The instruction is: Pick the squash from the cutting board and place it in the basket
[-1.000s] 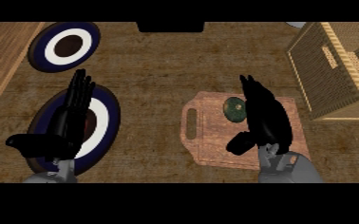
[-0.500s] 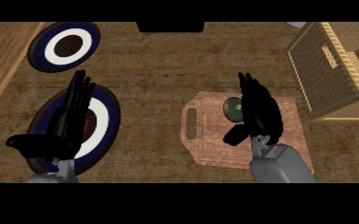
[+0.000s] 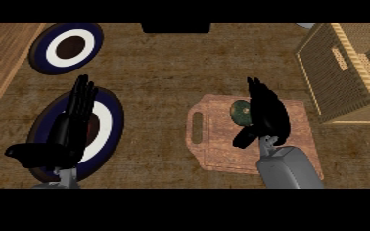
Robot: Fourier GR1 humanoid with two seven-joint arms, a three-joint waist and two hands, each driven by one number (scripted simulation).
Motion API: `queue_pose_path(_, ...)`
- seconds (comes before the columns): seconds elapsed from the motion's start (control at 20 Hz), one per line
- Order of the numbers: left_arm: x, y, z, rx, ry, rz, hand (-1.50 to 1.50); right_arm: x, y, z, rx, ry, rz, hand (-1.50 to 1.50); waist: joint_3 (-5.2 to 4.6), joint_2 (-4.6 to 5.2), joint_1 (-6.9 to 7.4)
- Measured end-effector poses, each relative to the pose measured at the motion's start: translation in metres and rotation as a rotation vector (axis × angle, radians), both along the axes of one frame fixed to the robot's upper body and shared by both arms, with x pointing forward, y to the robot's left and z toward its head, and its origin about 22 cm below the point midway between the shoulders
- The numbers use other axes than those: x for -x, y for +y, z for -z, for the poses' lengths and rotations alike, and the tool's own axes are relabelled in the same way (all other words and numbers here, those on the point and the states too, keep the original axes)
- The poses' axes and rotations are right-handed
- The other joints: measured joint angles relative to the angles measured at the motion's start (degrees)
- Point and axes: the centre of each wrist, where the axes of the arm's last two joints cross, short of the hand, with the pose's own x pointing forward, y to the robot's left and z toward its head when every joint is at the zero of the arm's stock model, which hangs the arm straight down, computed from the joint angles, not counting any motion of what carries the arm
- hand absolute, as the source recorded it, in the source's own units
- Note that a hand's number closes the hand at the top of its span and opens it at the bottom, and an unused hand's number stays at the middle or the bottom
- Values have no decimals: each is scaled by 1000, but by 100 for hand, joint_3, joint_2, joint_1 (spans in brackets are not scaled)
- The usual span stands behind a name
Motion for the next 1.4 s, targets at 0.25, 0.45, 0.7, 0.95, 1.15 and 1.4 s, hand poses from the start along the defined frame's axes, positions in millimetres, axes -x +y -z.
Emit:
queue_pose_path(0.25, -3, -2, -3, -1, -2, -3, 0, 1, -2, 12, -7, 25, -3, -150, 0, -1, -3)
queue_pose_path(0.45, -3, 1, 1, -1, -2, -2, 0, -3, -4, 17, -16, 32, -8, -150, 0, 0, -2)
queue_pose_path(0.7, -5, 2, -1, 5, -1, -2, 0, 1, -4, 29, -11, 37, -14, -150, 0, 0, -4)
queue_pose_path(0.95, -6, -2, 2, 3, 2, -3, 0, -7, -1, 40, -19, 39, -8, -150, 0, 0, 0)
queue_pose_path(1.15, -2, -3, 0, 3, 4, 2, 0, -12, -5, 52, -18, 40, 2, -150, 0, 1, 4)
queue_pose_path(1.4, -1, -6, -2, -2, -2, -5, 0, -17, -9, 57, -18, 68, -30, 150, -4, -6, 3)
